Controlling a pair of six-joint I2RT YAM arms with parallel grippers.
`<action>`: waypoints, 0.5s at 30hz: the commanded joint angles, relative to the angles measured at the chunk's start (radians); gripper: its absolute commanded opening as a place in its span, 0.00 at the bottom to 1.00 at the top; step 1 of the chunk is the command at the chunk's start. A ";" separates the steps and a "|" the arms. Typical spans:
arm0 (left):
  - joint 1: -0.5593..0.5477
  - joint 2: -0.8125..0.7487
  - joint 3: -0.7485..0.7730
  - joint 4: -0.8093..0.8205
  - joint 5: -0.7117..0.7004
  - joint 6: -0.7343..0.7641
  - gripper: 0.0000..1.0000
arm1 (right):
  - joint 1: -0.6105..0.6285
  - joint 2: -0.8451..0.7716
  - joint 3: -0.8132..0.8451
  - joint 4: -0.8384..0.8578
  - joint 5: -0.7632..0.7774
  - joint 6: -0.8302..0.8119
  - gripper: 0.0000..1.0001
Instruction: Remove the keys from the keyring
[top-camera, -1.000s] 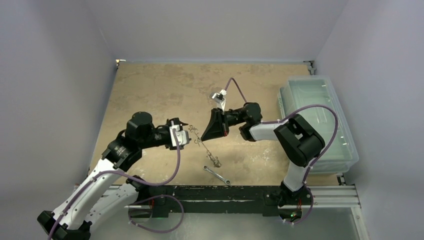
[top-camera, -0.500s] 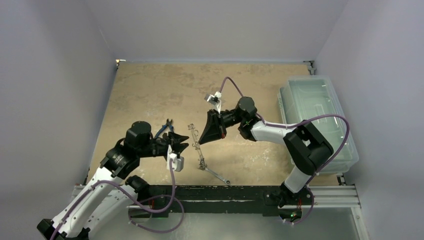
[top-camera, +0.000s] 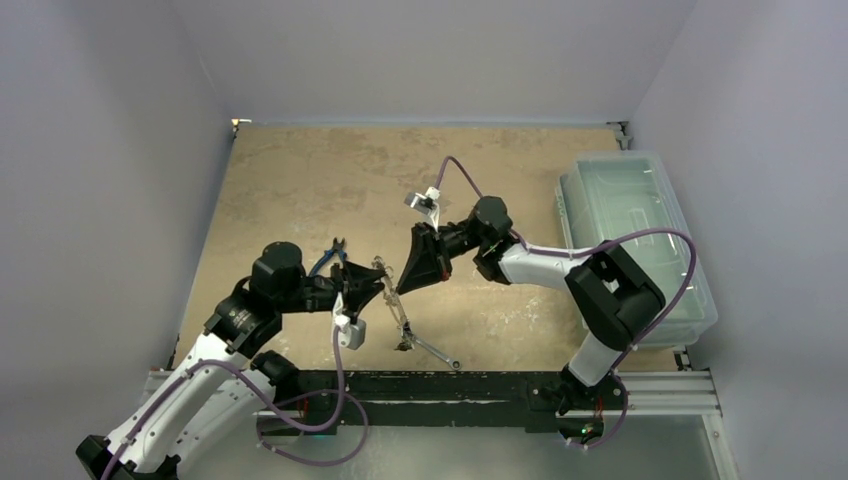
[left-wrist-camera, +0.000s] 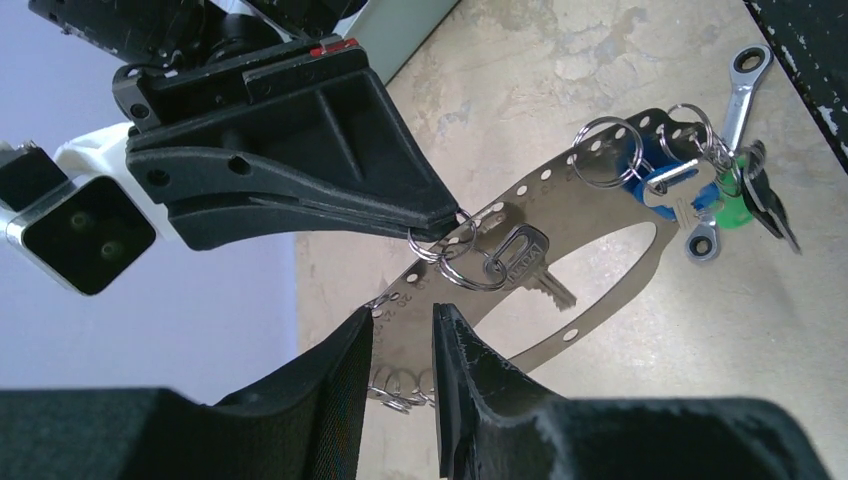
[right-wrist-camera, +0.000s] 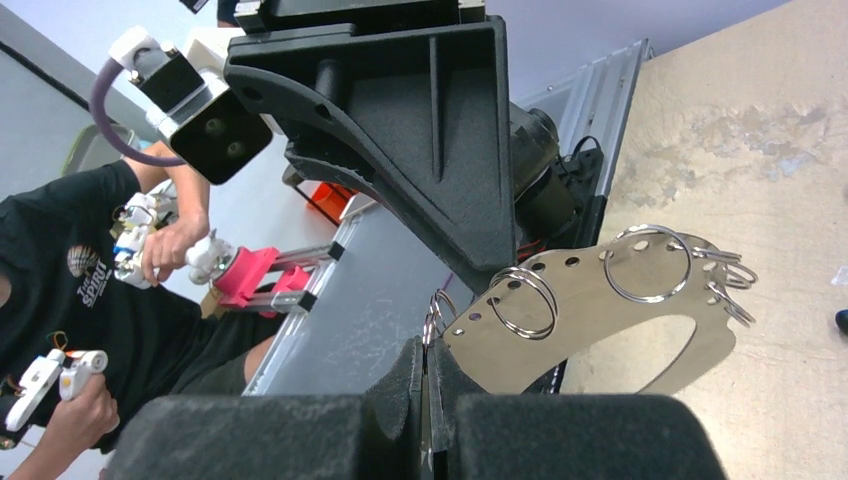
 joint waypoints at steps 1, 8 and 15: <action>-0.008 -0.005 -0.011 0.016 0.070 0.065 0.28 | 0.005 0.016 0.048 0.128 -0.015 0.071 0.00; -0.051 -0.013 -0.013 0.031 0.069 0.044 0.28 | 0.006 0.105 0.055 0.490 -0.033 0.374 0.00; -0.100 -0.009 -0.015 0.024 0.036 0.038 0.27 | 0.006 0.169 0.075 0.705 -0.034 0.557 0.00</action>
